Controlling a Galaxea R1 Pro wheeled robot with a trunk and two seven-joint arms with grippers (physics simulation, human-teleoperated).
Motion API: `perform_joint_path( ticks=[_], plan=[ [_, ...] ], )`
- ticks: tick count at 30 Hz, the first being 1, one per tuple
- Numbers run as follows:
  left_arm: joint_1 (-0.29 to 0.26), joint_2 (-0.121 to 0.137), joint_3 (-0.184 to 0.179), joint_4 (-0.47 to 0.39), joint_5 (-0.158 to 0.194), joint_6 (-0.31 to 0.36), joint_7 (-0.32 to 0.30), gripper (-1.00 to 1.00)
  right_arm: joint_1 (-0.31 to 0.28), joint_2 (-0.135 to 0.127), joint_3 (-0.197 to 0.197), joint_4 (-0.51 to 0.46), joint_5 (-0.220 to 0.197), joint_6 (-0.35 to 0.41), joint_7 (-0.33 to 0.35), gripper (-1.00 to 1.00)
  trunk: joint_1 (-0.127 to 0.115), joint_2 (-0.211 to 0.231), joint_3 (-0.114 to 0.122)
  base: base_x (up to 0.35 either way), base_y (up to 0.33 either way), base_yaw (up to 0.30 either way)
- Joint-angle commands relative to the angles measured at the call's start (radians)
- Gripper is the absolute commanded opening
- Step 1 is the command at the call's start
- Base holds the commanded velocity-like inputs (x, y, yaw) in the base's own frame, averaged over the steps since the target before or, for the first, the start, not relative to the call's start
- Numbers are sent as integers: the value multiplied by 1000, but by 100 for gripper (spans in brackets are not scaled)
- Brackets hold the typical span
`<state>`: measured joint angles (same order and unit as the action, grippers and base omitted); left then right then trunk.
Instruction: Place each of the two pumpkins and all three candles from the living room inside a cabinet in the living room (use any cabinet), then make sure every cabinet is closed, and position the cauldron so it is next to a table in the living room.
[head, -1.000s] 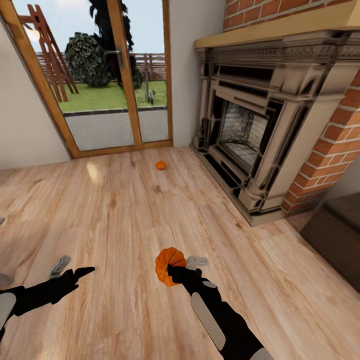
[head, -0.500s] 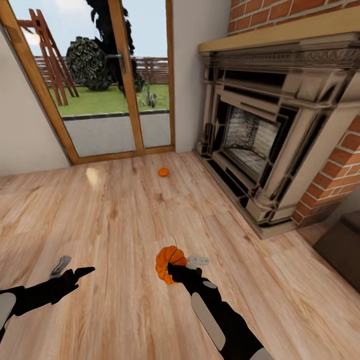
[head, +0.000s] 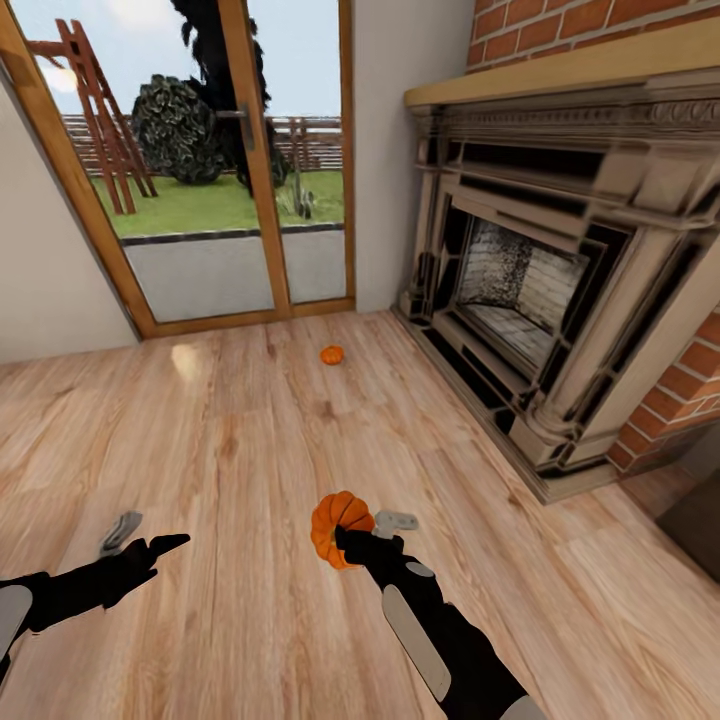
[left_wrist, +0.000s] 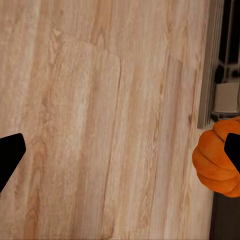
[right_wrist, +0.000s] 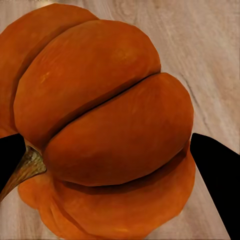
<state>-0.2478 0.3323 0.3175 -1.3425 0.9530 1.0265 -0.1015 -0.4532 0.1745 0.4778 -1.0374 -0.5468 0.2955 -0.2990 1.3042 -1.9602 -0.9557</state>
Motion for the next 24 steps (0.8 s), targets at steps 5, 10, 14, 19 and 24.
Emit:
perform_joint_path(
  ticks=[5,10,14,19,24],
  plan=[
    [-1,0,2,0,-10,4,-10,100,-1,0,2,-2,-8,2,-8,-100,0,0,-1,295,122,0],
    [-1,0,2,0,-11,4,-10,100,-1,0,2,-1,-8,2,-8,-100,0,0,-1,295,122,0],
    [-1,-1,2,0,-12,4,-10,100,-1,0,2,-1,-8,2,-8,-100,0,0,-1,295,121,0],
    [-1,0,2,0,-13,4,-10,100,-1,0,2,-1,-9,2,-8,-100,0,0,-1,296,119,0],
    [-1,-1,2,0,-13,4,-10,100,-1,0,2,-1,-9,2,-8,-100,0,0,-1,296,119,0]
  ],
)
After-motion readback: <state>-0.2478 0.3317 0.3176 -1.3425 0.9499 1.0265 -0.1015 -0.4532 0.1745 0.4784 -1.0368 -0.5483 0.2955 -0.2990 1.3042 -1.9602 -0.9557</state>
